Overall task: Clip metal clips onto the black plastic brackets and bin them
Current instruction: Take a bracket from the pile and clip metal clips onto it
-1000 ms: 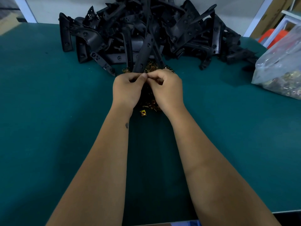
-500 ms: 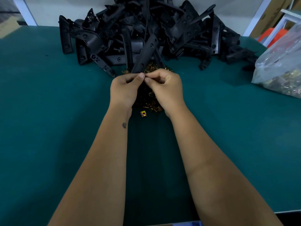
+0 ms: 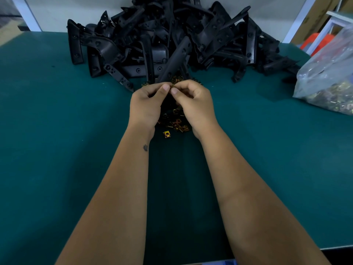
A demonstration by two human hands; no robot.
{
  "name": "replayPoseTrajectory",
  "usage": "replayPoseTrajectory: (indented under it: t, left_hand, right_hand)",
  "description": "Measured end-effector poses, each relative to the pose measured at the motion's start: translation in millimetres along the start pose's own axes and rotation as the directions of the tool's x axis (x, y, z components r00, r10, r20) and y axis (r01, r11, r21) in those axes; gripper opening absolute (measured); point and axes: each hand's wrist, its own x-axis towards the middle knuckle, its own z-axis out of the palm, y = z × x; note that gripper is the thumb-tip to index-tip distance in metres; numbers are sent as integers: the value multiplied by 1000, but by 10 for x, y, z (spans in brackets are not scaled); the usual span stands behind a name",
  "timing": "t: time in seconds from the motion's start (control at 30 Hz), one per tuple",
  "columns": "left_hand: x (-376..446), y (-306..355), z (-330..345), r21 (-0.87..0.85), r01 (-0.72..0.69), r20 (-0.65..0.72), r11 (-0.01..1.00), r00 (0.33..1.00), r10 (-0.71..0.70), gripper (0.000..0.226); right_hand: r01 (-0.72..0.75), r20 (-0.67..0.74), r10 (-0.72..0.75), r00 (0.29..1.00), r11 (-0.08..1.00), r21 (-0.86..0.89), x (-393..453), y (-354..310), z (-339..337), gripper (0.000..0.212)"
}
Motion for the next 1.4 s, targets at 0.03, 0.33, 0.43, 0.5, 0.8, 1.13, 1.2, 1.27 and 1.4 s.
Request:
replayPoseTrajectory:
  t: [0.03, 0.33, 0.43, 0.5, 0.8, 1.13, 1.2, 1.27, 1.4]
  left_hand:
    - [-1, 0, -6, -17, 4, 11, 1000, 1000, -3, 17]
    - [-3, -22, 66, -94, 7, -114, 996, 993, -18, 10]
    - [1, -29, 76, -115, 25, -92, 993, 995, -35, 13]
    - [3, -26, 71, -132, 42, -56, 990, 997, -50, 15]
    - [-12, 58, 41, -359, 64, -179, 931, 974, -136, 14]
    - [84, 28, 7, -438, 98, -229, 893, 949, -217, 9]
    - [95, 24, 5, -510, 97, -207, 855, 951, -231, 10]
    - [88, 22, 1, -563, 112, -166, 819, 955, -245, 13]
    - [56, 46, 8, -561, 144, -66, 815, 974, -218, 20]
  right_hand:
    - [0, 3, 0, 1000, 1000, 17, 0, -6, -2, 14]
    - [61, -57, -63, 996, 997, -45, -31, -18, 82, 10]
    - [37, -59, -39, 997, 999, -29, -21, -23, 83, 11]
    - [7, -56, -7, 998, 1000, 3, -18, -24, 70, 12]
    - [59, -162, -47, 986, 996, 69, -40, -72, 59, 10]
    - [-67, -160, 126, 979, 942, 328, 1, -84, -57, 17]
    - [-101, -119, 155, 981, 922, 373, 1, -81, -52, 17]
    - [-132, -71, 176, 982, 902, 412, 2, -82, -47, 17]
    - [-165, 4, 184, 983, 869, 467, 2, -89, -37, 19]
